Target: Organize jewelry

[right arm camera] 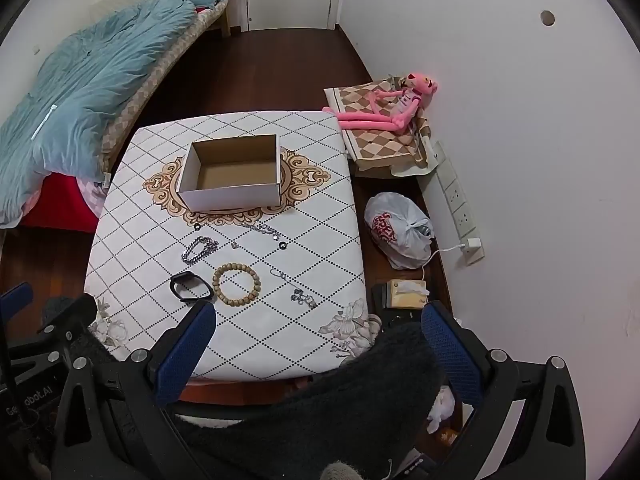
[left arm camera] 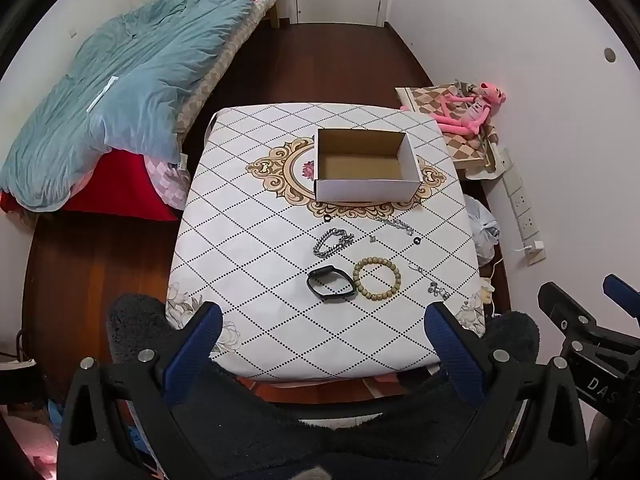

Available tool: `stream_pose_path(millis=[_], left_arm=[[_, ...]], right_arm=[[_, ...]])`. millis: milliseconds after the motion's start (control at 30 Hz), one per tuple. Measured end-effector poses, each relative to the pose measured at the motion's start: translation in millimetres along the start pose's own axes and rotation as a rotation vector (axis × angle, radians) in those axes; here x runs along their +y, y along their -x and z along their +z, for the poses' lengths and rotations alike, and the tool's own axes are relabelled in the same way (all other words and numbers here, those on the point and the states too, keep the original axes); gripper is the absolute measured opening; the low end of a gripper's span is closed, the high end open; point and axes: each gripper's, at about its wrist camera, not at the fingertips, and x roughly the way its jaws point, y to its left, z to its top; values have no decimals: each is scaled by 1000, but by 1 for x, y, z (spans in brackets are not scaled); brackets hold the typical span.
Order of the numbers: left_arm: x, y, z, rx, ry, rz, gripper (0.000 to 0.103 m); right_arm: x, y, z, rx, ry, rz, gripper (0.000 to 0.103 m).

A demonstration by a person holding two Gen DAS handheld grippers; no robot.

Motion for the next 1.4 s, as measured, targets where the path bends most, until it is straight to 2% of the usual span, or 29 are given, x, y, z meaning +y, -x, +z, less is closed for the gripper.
stream_pose_path(millis=[867, 1400], left_arm=[[-2, 6, 6, 8, -16, 3, 103], [-1, 1, -2, -2, -6, 8, 103]], right_arm=[[1, 3, 0, -3, 4, -9, 103], [-2, 5, 2, -5, 6, -11, 103]])
